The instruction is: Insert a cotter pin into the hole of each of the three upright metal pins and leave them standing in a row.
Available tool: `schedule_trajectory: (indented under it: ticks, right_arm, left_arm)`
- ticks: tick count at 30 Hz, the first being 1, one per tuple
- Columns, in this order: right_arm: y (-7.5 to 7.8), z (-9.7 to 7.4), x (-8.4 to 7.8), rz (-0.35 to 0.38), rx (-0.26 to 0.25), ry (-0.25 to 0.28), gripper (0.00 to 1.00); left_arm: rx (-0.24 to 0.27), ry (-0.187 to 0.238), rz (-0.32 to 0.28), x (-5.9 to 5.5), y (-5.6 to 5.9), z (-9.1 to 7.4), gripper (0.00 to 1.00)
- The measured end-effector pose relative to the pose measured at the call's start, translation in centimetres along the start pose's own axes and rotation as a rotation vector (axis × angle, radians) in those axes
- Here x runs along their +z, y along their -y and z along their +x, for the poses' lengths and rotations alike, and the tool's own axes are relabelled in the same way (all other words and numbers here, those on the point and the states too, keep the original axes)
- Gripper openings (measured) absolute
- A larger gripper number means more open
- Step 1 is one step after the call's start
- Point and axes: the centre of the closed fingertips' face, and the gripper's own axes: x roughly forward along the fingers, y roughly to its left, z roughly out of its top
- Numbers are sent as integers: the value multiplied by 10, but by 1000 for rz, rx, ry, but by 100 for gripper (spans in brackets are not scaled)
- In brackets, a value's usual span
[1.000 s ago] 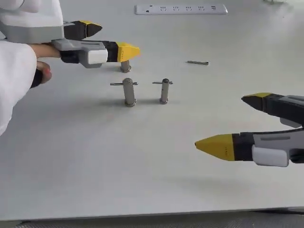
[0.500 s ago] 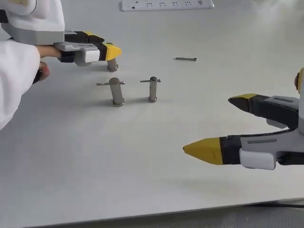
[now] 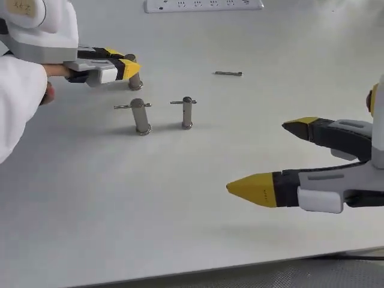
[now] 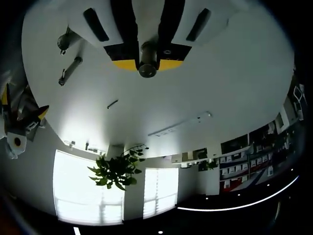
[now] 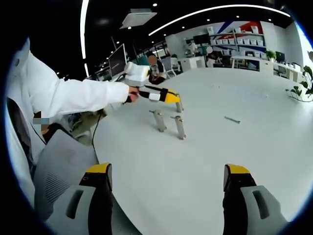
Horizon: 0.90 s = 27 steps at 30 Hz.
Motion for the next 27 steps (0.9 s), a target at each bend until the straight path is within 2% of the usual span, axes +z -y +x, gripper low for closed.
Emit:
schedule_trajectory:
  ticks: [5,9,12,14,18,21,24,27]
  right_arm:
    - [-1,1,-1,-2,3,-5,92]
    - [-3,2,-1,-3,5,-5,92]
    - [-3,2,0,-5,5,-3,92]
    - [-3,1,1,-4,5,2,92]
    - [-1,1,1,-5,1,3,91]
    - [-1,0,2,-4,0,8,91]
    - [0,0,3,-10,0,10,91]
    - [-1,0,5,-11,2,16,91]
  left_arm:
    - [5,-5,25,-1,-2,1,11]
    - [29,-9,5,-2,-4,1,11]
    - [63,-11,-96,-2,-9,0,10]
    - [82,-13,-70,-2,-14,-1,10]
    - [87,-22,-66,-1,-15,-6,10]
    - [74,-9,-32,9,-11,-14,10]
    - [44,8,48,24,5,-26,10]
    - [15,33,77,36,15,-33,10]
